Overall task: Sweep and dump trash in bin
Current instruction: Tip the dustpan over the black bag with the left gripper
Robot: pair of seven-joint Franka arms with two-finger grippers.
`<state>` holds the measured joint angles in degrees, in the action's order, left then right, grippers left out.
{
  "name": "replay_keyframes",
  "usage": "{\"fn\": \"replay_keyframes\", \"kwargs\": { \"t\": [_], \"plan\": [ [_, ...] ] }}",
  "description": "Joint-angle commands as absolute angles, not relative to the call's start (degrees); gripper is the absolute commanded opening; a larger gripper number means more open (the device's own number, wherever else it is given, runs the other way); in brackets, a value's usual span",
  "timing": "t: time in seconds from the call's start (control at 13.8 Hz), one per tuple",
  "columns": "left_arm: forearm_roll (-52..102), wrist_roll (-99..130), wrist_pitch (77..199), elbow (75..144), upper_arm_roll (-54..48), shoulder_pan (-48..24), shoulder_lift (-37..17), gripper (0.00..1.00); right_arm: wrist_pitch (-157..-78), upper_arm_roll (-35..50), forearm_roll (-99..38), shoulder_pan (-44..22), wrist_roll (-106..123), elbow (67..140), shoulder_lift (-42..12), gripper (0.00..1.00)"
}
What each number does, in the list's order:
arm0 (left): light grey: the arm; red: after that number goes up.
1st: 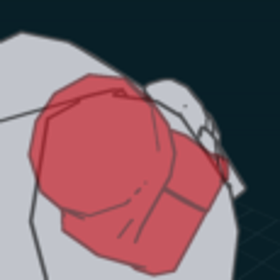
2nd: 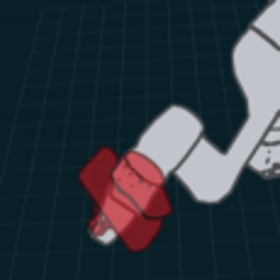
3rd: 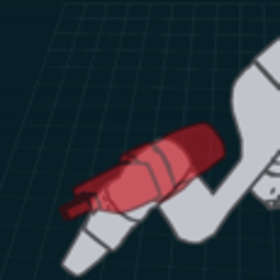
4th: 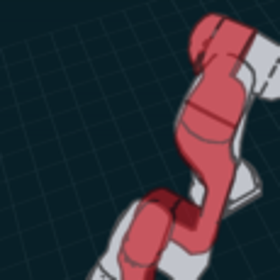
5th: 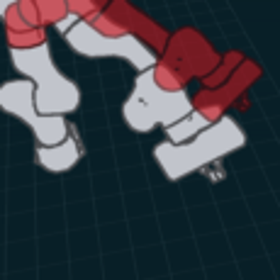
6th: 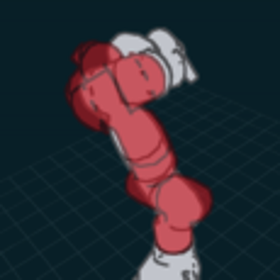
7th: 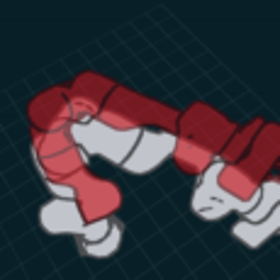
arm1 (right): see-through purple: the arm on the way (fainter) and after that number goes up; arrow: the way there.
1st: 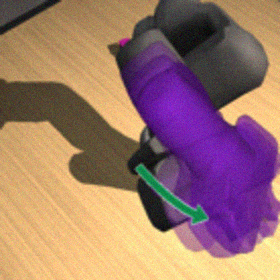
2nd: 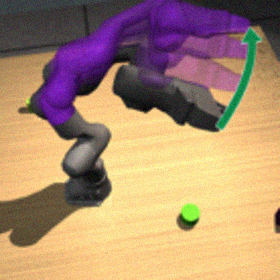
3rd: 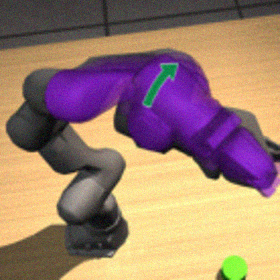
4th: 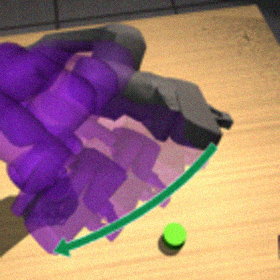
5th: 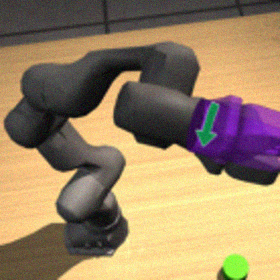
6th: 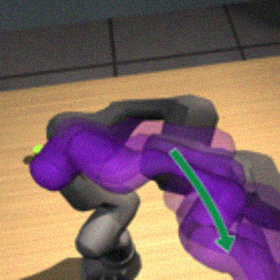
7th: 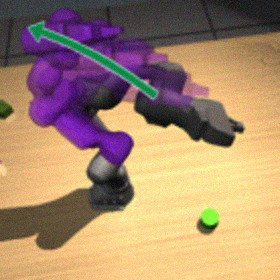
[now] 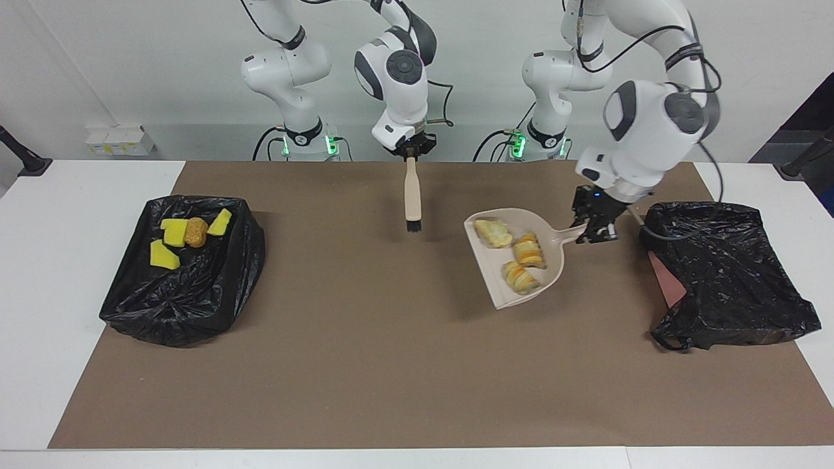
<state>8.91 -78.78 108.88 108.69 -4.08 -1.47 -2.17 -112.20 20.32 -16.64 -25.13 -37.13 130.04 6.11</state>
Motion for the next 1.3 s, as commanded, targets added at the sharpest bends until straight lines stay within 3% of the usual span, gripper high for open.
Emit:
{"fn": "replay_keyframes", "kwargs": {
  "t": [0.0,0.29,0.51,0.58,0.72,0.87,1.23],
  "plan": [
    [11.0,-86.3,105.5,105.2,-4.6,5.3,-3.0,0.0,-117.4,20.0,-17.6,-26.8,-39.6,131.7,3.1,0.0],
    [10.4,-92.9,103.0,102.0,-4.5,14.7,-4.5,0.0,-119.6,20.0,-17.1,-28.8,-39.0,133.4,2.3,0.0],
    [9.1,-103.8,97.4,94.9,-4.3,23.2,-7.7,0.0,-121.9,20.0,-16.8,-28.8,-38.1,135.9,2.6,0.13],
    [7.3,-106.9,95.4,91.1,-4.3,25.5,-9.6,0.0,-122.3,20.0,-17.0,-28.8,-38.2,136.1,2.5,0.23],
    [3.4,-112.6,92.7,84.1,-4.0,28.9,-13.2,0.0,-122.8,20.0,-17.0,-28.7,-38.6,135.8,1.8,0.58],
    [1.9,-114.1,91.8,79.0,-3.9,32.2,-14.5,0.0,-122.7,19.9,-16.7,-28.7,-38.3,135.0,1.6,1.0],
    [-9.7,-113.7,97.0,76.1,-4.3,31.9,-14.5,0.0,-120.9,19.4,-12.1,-22.0,-38.0,128.1,2.3,1.0]
  ]
}}
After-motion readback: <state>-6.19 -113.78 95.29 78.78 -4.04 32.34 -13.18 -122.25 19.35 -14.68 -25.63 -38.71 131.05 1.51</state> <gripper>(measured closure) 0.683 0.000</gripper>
